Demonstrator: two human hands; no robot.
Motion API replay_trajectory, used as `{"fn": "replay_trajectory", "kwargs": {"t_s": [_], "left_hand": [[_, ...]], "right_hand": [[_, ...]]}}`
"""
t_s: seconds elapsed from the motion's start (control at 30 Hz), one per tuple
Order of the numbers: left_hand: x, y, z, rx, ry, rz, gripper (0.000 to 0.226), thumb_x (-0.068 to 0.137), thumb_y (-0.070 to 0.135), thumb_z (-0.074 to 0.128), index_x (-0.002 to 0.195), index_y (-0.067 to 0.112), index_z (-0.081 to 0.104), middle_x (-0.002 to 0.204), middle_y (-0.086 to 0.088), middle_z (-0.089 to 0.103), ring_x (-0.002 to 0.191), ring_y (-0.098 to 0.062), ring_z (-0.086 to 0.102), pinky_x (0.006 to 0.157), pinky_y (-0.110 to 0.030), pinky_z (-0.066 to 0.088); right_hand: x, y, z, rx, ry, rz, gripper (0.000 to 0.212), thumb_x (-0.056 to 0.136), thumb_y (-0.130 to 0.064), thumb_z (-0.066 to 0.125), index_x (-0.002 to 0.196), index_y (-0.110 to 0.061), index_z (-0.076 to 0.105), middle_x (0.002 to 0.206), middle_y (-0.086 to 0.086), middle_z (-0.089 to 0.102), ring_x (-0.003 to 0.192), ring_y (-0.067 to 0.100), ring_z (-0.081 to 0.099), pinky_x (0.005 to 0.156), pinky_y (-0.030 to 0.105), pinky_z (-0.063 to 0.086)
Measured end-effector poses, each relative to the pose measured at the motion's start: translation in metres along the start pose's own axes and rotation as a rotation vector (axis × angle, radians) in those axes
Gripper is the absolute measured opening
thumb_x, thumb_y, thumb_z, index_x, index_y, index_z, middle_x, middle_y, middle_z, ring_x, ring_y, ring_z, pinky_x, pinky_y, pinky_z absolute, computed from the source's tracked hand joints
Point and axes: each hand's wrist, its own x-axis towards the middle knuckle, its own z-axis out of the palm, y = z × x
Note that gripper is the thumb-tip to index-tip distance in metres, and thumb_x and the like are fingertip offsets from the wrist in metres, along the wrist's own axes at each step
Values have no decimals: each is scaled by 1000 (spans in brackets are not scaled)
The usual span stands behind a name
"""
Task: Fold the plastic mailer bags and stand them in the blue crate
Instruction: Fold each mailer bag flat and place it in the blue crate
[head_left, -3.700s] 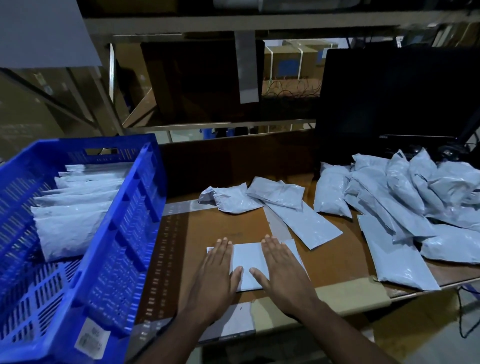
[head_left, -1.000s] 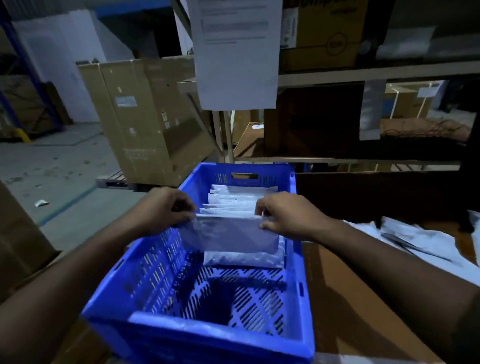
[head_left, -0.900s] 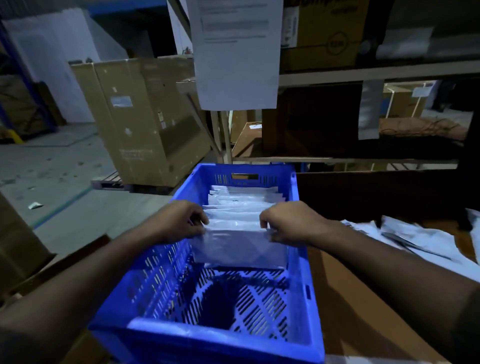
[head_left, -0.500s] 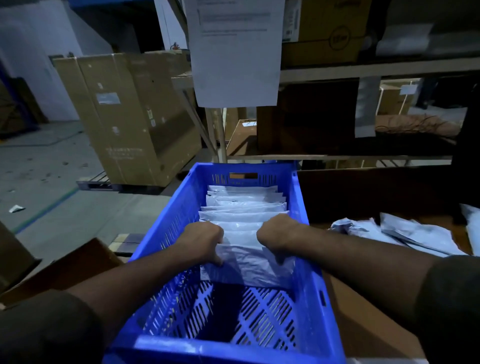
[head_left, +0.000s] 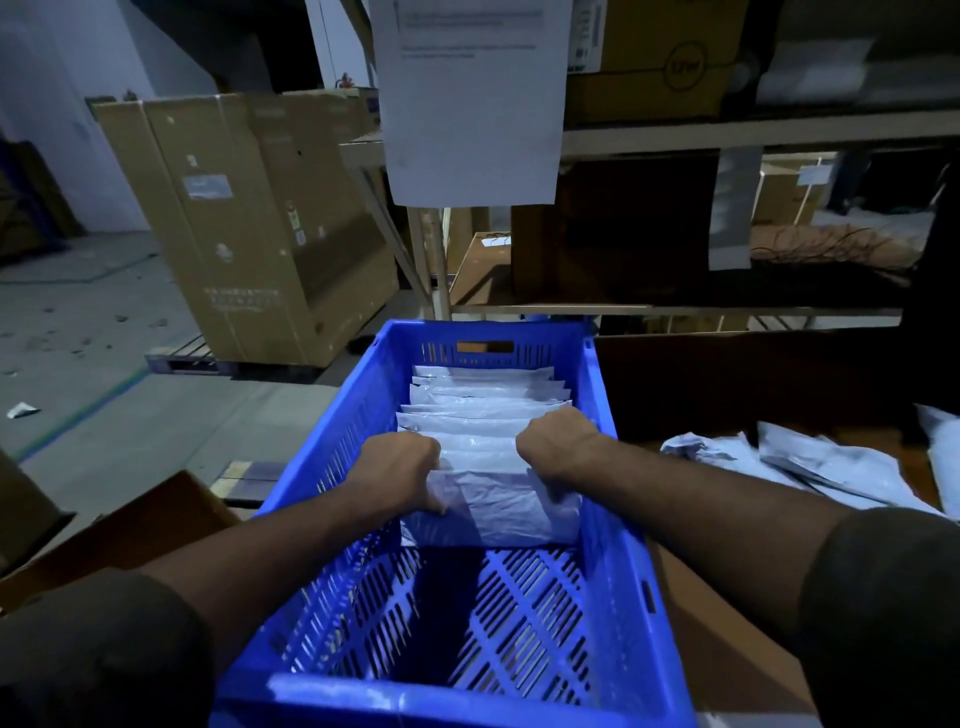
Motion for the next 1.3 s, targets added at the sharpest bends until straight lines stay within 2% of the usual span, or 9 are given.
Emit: {"fn": "replay_trajectory", "kwargs": {"t_s": [0.13,0.3,0.47,0.6,0.73,0.9,1.1,1.2,1.3], "left_hand": [[-2,-1,-9,-51,9,-3,61,64,66,82,104,25,62,107,5,68,102,-21,64,70,-32,42],[-2,-5,-18,-146,74,-52,50,66,62,85,95,28,61,96,10,68,95,-17,63,65,-32,42],[-5,0,-15,-140,94,-73,48,67,60,84,84,24,58,87,8,65,85,-18,62,59,-31,37],[-7,3,-28,-150,74,-80,48,66,62,84,90,29,60,90,13,67,89,-13,63,64,-31,46],[-6,20,-52,-256,177,-77,43,69,62,84,85,28,61,79,15,65,79,-8,60,62,-30,46],[4,76,-91,-419,351,-10,28,79,53,80,83,30,64,71,16,65,70,-4,61,57,-30,49],[29,170,-126,-441,444,141,20,86,49,74,87,32,66,75,14,65,73,-5,61,59,-31,51],[51,223,-127,-395,409,198,20,87,50,73,88,31,66,78,13,66,75,-6,61,63,-33,54],[75,274,-116,-341,332,235,22,87,50,72,88,29,67,80,11,68,76,-9,63,62,-31,51]], "right_hand": [[-6,1,-3,11,65,13,20,84,-21,77,92,-17,59,110,5,68,101,27,66,70,33,39],[-13,5,-5,80,180,70,25,88,0,55,72,-15,43,101,5,66,97,28,65,69,30,37],[-19,6,-7,141,188,88,25,90,0,52,105,-15,65,117,7,67,107,29,65,74,31,41],[-26,6,-8,205,271,86,27,88,2,52,107,-12,66,116,10,67,105,33,65,73,34,43],[-38,15,-3,340,493,140,14,85,-3,61,92,-15,62,101,8,67,94,32,64,63,34,37],[-81,48,21,576,764,268,3,90,-17,63,89,-15,64,88,5,63,84,28,58,65,40,48],[-148,109,96,694,693,486,7,94,-33,63,94,-25,65,89,-5,61,84,16,56,64,34,46],[-179,137,135,720,620,626,7,93,-32,62,94,-27,68,90,-7,66,83,14,59,63,30,46],[-209,163,172,726,541,726,7,92,-30,63,89,-26,68,86,-6,69,79,14,61,56,26,36]]}}
